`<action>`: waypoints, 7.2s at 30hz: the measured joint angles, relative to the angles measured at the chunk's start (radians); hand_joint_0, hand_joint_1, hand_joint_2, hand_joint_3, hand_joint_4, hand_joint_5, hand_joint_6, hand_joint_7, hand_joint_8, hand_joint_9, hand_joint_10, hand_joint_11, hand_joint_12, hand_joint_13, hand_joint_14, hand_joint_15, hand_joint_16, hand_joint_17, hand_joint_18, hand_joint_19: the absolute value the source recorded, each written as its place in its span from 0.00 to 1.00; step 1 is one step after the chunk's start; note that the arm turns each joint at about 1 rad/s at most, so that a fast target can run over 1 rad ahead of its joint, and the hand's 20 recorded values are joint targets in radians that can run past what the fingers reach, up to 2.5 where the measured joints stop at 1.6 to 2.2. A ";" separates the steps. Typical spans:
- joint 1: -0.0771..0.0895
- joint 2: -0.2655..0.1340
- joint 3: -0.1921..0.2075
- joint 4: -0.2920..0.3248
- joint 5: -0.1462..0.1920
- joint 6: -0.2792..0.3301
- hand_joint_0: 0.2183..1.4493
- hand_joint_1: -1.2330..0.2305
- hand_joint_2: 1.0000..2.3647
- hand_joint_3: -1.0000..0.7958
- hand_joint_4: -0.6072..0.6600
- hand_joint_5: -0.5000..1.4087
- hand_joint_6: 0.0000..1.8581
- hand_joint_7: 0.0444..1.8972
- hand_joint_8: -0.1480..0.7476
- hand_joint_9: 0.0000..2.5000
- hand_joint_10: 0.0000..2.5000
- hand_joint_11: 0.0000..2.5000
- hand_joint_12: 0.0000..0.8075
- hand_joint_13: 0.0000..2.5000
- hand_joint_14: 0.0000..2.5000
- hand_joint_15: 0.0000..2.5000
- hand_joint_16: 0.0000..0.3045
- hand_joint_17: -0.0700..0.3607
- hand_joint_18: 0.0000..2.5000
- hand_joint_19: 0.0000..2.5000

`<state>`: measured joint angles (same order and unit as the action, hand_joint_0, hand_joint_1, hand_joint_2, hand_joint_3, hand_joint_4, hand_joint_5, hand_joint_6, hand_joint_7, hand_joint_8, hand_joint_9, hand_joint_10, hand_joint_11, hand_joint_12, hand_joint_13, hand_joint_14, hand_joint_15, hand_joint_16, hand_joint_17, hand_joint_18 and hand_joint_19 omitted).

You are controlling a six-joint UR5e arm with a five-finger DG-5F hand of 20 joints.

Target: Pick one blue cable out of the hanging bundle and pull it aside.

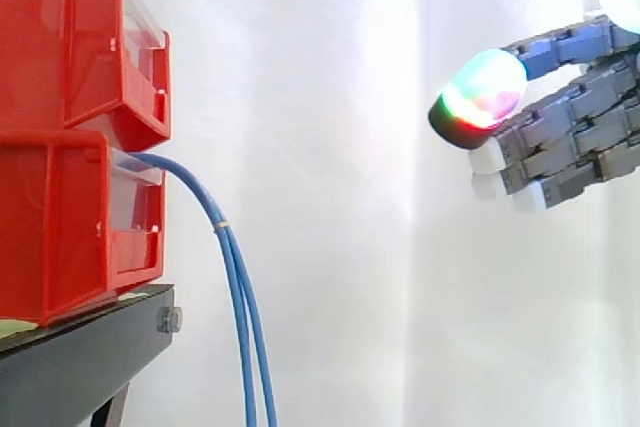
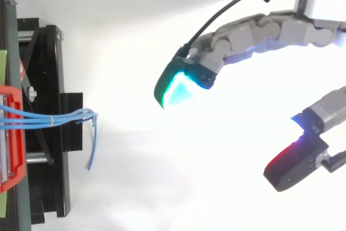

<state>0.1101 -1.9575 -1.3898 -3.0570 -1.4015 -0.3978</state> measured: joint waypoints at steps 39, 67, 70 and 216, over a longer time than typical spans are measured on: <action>0.017 -0.058 -0.197 0.463 0.246 0.035 0.21 0.41 0.00 0.28 0.57 0.14 0.27 0.33 0.38 0.16 0.00 0.01 0.34 0.11 0.00 0.04 0.13 0.38 0.06 0.08; 0.028 -0.328 -0.045 0.556 0.202 0.228 0.21 0.41 0.00 0.28 0.57 0.14 0.27 0.33 0.38 0.16 0.00 0.01 0.34 0.11 0.00 0.04 0.13 0.37 0.06 0.08; 0.031 -0.332 -0.045 0.562 0.213 0.212 0.21 0.41 0.00 0.28 0.57 0.14 0.27 0.33 0.38 0.16 0.00 0.02 0.34 0.11 0.00 0.04 0.13 0.37 0.06 0.08; 0.036 -0.411 0.386 0.083 0.071 0.332 0.29 0.37 0.01 0.40 0.52 0.21 0.49 0.49 0.44 0.39 0.01 0.16 0.30 0.30 0.01 0.14 0.11 0.34 0.20 0.14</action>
<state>0.1461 -2.3681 -1.0039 -2.9741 -1.3301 -0.0663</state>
